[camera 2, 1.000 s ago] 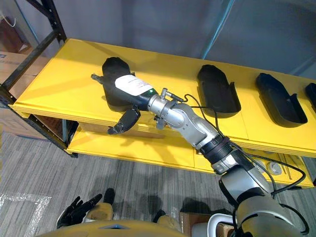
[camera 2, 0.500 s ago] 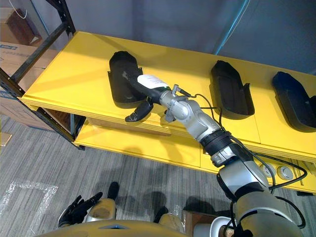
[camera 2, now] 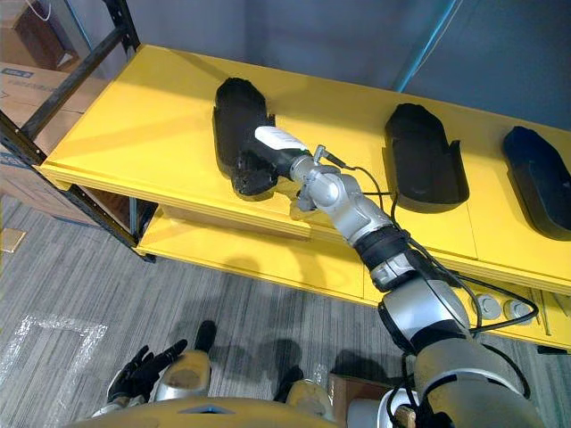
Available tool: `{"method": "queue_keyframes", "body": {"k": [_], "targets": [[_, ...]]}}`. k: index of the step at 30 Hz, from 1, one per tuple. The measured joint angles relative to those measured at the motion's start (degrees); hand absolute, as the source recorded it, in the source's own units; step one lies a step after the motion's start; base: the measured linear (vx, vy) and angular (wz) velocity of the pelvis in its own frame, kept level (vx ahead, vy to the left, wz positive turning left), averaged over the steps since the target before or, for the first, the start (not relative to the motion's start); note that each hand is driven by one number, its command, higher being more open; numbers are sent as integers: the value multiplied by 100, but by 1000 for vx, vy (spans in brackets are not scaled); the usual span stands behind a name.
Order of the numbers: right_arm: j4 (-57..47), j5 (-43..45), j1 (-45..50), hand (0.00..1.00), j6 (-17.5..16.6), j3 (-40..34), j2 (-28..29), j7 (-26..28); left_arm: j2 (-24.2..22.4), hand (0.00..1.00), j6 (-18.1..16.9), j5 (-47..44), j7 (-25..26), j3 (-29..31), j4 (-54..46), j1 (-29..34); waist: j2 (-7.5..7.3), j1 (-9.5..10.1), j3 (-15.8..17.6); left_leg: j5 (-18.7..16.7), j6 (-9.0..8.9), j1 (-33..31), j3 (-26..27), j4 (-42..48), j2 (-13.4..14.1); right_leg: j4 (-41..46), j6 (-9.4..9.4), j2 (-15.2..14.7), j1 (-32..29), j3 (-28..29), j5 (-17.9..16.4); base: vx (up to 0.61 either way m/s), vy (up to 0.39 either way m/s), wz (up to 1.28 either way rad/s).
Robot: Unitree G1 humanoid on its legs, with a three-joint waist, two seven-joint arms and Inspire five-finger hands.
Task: Walk over and take three plastic housings, then place them on the shelf
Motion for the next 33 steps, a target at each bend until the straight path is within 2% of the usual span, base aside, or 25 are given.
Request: {"method": "queue_keyframes", "body": {"k": [2, 12, 15, 25, 30, 33], "targets": [[2, -9, -60, 0, -94, -2, 83, -16, 1, 100, 0, 0, -1, 1, -2, 0, 0, -3, 4, 0, -1, 1, -15, 1, -2, 2, 1, -2, 19, -26, -1, -1, -36, 5], [281, -234, -95, 0, -24, -17, 171, -175, 6, 100, -2, 5, 8, 6, -24, 1, -41, -17, 59, -2, 3, 14, -65, 3, -4, 16, -1, -1, 55, -59, -35, -9, -34, 2], [302, -396, -95, 0, -128, -25, 169, -242, 6, 100, 0, 5, 8, 7, -25, 1, -42, -11, 60, -4, 3, 20, -70, 3, -3, 54, -1, -7, 49, -63, -62, -21, -38, 2], [416, -1001, -111, 0, -796, 45, 67, -445, 6, 100, 113, 63, -7, 154, -79, 2, -85, 9, 58, -4, 3, 24, -67, 3, 3, 74, -6, -9, 38, -55, -77, -13, -22, 0], [438, -1905, -374, 0, -1515, 403, -150, -829, 17, 100, 115, 69, -5, 178, -78, 4, -104, 29, 47, -7, -3, 30, -69, 8, 18, 25, -7, 12, 52, -52, -74, 0, 0, 0], [476, -2229, -394, 0, -1706, 554, -154, -880, 16, 100, 114, 76, -6, 183, -79, 3, -114, 67, 41, -12, -7, 32, -84, 9, 18, -19, 1, 24, 85, -71, -66, 0, 0, 0]]}}
